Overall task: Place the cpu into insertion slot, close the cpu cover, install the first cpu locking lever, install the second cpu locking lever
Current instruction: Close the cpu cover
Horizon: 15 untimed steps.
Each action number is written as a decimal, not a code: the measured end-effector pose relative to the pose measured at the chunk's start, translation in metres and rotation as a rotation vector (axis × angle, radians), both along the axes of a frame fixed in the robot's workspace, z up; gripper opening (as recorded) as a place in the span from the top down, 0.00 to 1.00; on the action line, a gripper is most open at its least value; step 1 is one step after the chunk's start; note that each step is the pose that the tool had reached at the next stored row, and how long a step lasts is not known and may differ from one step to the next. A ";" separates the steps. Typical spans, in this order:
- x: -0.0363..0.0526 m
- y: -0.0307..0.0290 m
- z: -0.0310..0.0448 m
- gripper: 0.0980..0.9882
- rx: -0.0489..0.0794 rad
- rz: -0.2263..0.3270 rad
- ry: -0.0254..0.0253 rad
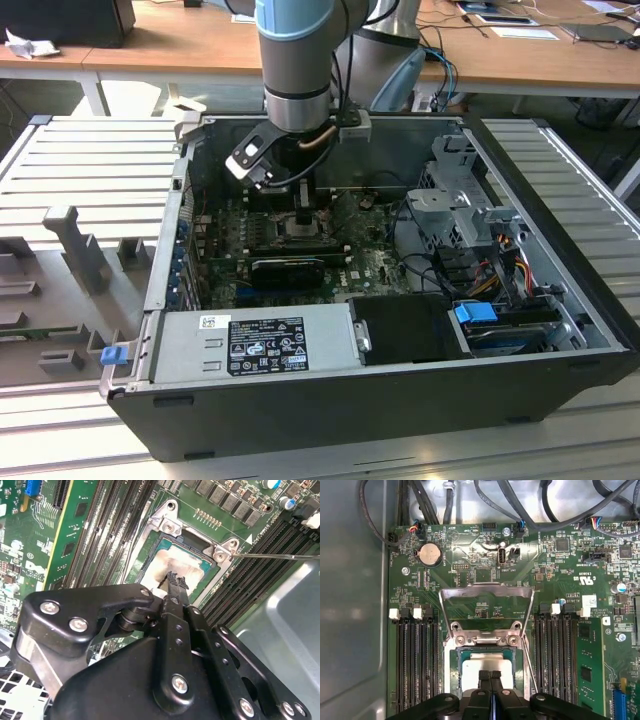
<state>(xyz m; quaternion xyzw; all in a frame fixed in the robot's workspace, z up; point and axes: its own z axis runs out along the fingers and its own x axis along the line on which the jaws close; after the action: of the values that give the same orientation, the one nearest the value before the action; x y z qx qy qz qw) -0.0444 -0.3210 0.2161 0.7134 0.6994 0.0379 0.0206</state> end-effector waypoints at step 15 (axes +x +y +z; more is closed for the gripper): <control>0.0046 -0.0008 0.0208 0.99 0.002 -0.001 0.0024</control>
<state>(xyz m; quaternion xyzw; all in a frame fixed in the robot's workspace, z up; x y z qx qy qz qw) -0.0398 -0.3217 0.2369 0.7140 0.6989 0.0378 0.0191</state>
